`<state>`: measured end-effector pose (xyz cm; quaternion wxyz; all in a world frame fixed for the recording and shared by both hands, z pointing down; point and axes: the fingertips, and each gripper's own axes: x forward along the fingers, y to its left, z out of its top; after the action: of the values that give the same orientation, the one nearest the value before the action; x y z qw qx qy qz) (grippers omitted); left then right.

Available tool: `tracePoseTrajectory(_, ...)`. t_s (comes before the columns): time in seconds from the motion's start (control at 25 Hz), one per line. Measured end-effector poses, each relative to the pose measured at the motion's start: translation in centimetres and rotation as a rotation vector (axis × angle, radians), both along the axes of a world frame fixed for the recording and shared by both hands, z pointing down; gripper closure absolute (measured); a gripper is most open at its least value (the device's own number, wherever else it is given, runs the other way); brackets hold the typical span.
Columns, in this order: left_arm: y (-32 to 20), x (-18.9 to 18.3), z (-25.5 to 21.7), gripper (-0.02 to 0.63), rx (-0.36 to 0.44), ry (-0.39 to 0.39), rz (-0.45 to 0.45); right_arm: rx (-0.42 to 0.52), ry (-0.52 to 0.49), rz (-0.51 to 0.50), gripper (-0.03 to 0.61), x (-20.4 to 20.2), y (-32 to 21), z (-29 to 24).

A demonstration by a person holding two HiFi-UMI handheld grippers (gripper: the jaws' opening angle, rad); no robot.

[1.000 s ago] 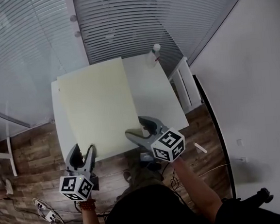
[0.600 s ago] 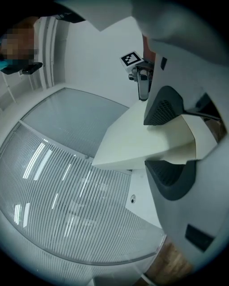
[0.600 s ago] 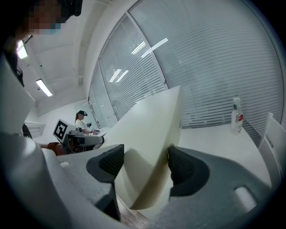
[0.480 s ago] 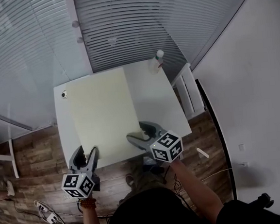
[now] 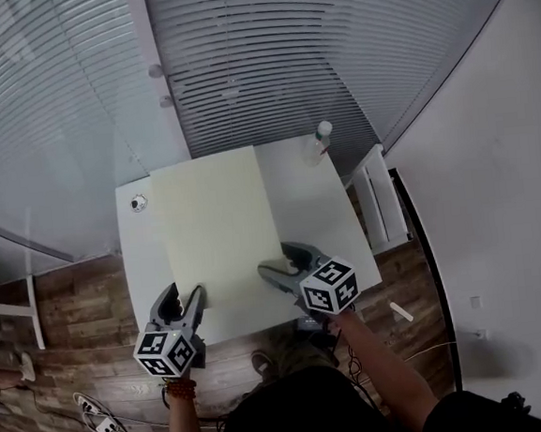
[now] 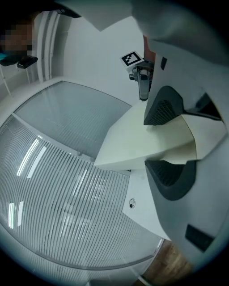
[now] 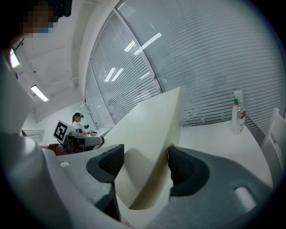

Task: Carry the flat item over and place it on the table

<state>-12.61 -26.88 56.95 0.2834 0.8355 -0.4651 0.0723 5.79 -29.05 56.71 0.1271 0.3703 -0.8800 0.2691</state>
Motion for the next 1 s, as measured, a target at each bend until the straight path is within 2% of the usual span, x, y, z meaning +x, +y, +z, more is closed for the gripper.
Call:
tracePoseTrajectory(0.16, -2.0, 1.8, 1.7, 0.368, -0.035, 0.004, 0.012, -0.032, 0.021, 0.01, 0.27, 1.7, -1.8, 1.3)
tracePoseTrajectory(1.0, -9.0, 2.8, 9.2, 0.367, -0.223, -0.015, 0.046, -0.213, 0.031, 0.015, 0.27, 2.6, -8.6, 9.4)
